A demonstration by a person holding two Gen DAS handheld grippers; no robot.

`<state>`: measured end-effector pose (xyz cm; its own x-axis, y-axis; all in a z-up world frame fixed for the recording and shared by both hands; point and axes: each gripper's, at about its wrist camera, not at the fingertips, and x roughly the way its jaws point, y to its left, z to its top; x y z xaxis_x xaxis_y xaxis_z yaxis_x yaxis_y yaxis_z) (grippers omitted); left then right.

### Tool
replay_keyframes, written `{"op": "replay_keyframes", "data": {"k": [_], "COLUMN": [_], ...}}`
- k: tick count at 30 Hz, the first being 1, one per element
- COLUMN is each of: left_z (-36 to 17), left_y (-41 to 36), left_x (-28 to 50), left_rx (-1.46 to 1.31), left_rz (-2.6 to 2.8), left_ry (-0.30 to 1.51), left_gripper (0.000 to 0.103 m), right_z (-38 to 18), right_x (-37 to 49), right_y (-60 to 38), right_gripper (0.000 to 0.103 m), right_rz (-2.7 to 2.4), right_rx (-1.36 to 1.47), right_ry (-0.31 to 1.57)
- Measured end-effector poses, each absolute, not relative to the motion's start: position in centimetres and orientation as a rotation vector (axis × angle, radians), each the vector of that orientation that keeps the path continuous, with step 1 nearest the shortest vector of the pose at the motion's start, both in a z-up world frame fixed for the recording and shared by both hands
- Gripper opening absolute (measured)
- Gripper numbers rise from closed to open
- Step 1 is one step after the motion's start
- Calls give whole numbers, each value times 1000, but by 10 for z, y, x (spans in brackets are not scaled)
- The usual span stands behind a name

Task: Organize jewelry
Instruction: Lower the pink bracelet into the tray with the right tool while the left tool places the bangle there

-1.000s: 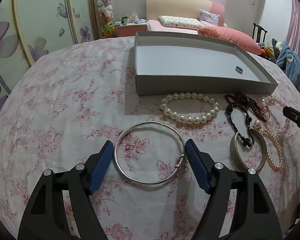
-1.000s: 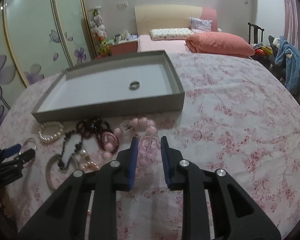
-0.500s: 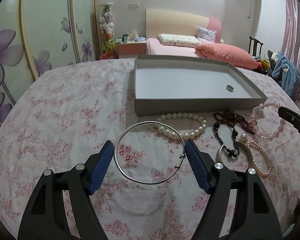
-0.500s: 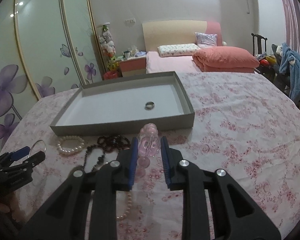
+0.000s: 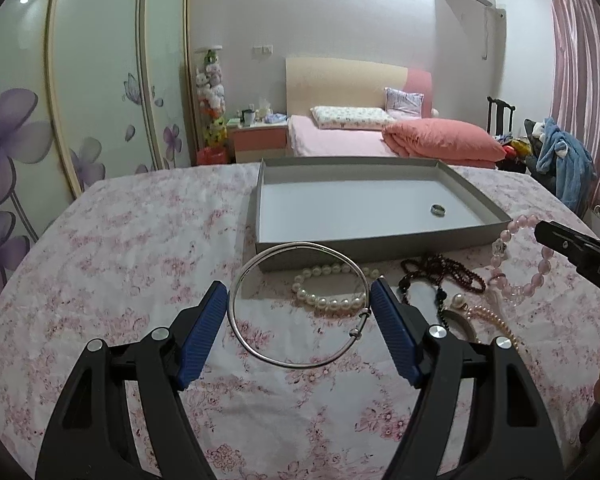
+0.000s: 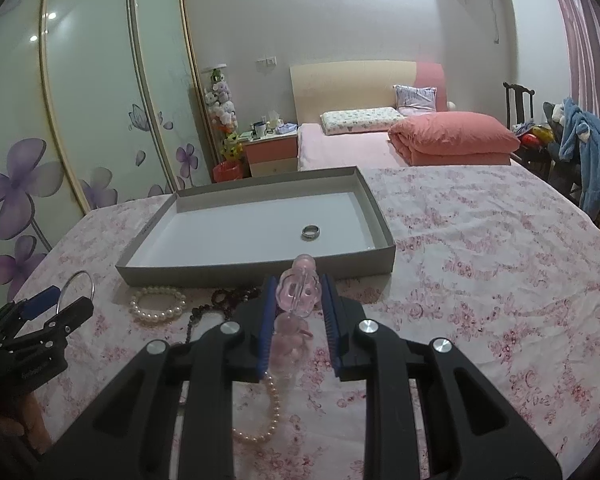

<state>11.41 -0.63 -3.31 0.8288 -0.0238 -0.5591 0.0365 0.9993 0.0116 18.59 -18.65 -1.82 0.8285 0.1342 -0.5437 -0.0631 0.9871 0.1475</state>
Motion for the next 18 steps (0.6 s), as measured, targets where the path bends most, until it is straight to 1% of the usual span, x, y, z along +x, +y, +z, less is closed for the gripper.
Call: {"op": "replay_keyframes", "data": {"k": [18], "left_z": [-22], "left_y": [-15], "left_x": [105], "left_rx": [39], "left_rz": [-11], "left_ry": [495], "left_gripper": [74], "right_z": [-2], "right_x": [172], "right_y": [-177], "right_gripper": [23], "right_rz": [93], "right_rx": [94], "right_ry": [474]}}
